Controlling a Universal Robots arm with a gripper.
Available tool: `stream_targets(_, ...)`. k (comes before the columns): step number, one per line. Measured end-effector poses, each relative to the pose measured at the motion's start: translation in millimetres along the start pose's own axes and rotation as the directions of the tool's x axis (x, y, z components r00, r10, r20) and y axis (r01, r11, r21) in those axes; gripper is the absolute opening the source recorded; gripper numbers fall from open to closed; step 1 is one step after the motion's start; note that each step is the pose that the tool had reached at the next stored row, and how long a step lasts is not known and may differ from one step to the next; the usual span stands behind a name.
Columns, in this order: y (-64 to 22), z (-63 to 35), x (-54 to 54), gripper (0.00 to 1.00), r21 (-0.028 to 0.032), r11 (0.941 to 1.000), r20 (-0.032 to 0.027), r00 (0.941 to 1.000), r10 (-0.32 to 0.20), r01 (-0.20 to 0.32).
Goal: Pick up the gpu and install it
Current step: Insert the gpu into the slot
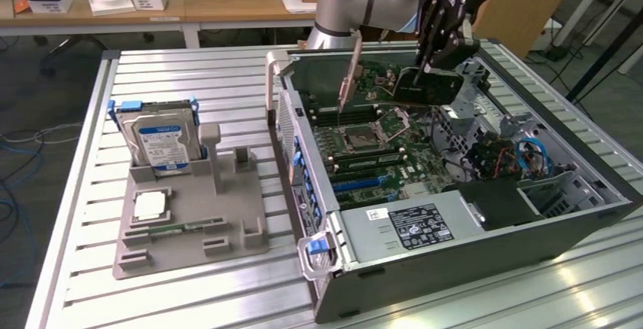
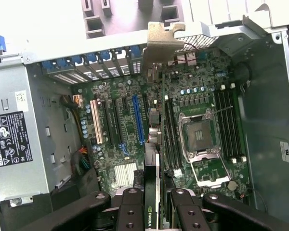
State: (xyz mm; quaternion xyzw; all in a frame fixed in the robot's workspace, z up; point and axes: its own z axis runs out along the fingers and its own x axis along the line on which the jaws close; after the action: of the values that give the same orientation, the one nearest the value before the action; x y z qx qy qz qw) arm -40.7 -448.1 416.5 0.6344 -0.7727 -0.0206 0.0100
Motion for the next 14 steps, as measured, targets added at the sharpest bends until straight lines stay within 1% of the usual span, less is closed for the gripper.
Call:
stream_targets(7,0.0,0.0,0.0,0.26,-0.0004,0.9993,-0.0016,0.9993,-0.037,0.037)
stream_targets(14,0.0,0.0,0.0,0.26,-0.0009,0.9973,-0.0032,0.9973,-0.073,0.073)
